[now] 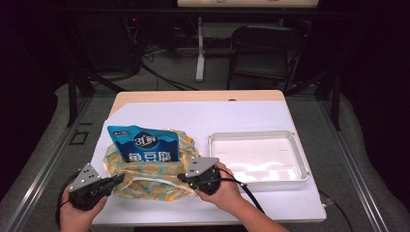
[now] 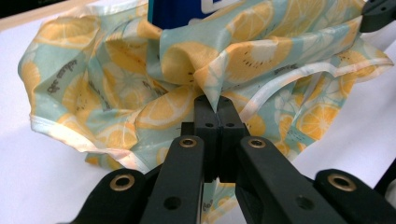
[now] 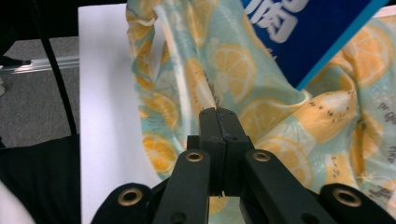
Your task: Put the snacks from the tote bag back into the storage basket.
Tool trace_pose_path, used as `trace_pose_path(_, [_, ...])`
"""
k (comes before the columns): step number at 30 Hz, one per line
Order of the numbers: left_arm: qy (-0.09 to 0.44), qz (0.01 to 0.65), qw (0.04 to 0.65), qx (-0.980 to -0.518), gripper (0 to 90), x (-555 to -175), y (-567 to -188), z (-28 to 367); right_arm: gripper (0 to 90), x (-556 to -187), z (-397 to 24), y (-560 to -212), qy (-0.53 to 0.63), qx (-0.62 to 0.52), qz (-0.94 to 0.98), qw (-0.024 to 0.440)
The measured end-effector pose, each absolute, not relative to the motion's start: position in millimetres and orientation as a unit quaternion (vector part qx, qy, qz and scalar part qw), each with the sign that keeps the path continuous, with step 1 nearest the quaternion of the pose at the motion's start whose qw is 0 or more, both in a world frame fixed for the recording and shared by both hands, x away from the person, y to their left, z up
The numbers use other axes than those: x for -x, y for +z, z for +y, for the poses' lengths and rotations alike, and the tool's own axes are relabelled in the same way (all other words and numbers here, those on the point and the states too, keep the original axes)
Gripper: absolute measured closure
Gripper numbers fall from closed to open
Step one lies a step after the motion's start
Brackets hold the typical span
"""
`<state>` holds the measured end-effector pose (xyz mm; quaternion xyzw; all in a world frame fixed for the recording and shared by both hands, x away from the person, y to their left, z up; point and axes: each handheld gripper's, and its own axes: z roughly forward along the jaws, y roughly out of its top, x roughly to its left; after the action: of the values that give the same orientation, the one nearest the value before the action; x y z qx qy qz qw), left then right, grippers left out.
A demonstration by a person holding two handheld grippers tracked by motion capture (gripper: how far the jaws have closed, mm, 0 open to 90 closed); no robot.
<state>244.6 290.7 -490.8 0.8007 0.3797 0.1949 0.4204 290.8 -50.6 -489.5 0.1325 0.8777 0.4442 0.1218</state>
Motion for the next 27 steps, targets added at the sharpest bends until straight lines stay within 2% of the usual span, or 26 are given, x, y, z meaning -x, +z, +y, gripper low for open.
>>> trace_pose_path(18, [0.153, 0.39, 0.377, -0.826, 89.9, -244.4, -524.4, 290.0, 90.0, -277.9, -43.6, -525.7, 0.402, -0.149, 0.901, 0.065])
trace_pose_path(27, [0.141, 0.391, 0.366, -0.833, 88.9, -246.1, -533.3, 290.8, 90.0, -277.1, -41.1, -535.4, 0.394, -0.16, 0.903, 0.06])
